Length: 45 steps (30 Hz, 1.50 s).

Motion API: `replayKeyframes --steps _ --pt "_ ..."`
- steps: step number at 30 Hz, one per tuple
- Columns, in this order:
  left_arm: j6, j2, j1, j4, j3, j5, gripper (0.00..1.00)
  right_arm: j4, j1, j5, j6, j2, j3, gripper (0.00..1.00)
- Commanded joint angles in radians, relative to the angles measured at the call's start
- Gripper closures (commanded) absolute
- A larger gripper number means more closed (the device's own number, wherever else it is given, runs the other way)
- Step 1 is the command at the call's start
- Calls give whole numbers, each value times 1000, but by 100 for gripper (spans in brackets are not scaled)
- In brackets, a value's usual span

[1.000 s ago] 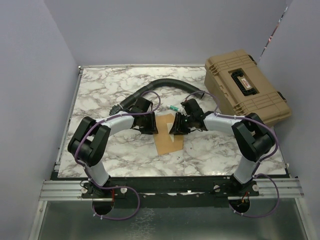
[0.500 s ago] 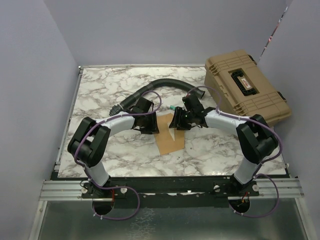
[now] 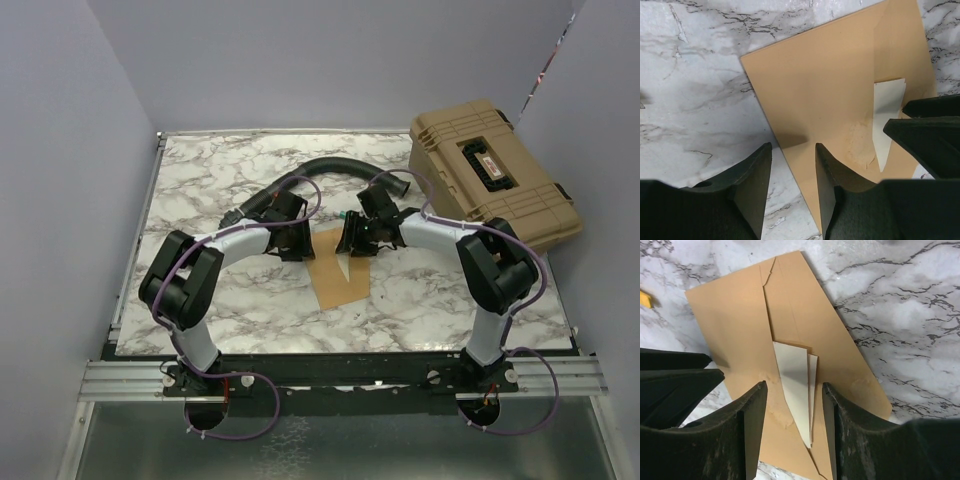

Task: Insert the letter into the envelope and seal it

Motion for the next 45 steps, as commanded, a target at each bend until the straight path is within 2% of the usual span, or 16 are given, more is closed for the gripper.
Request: replayKeyframes --steps 1,6,11,19,23,27,31,36,40,45 --pt "1 64 6 -35 -24 29 59 5 5 -66 6 29 7 47" --pt "0 76 6 -11 -31 84 61 186 5 -222 56 39 -75 44" --pt "-3 82 6 -3 -31 91 61 277 5 -268 85 71 -96 44" --pt "5 63 9 -3 -37 61 61 211 4 -186 83 21 -84 44" --pt "18 26 15 -15 -25 24 60 146 1 -86 49 -90 -86 44" --pt "42 -42 19 -22 -15 -8 54 130 -4 -9 -14 -216 -101 43" --pt "51 -123 20 -21 -11 -52 50 87 -26 70 -114 -273 -88 41" --pt "76 -232 21 -19 -16 -156 50 22 -47 174 -400 -148 47 37" --pt "85 -311 26 -19 -35 -259 44 36 -68 167 -635 6 184 35" --pt "63 -381 51 -18 -50 -291 32 -55 -82 32 -811 166 366 36"
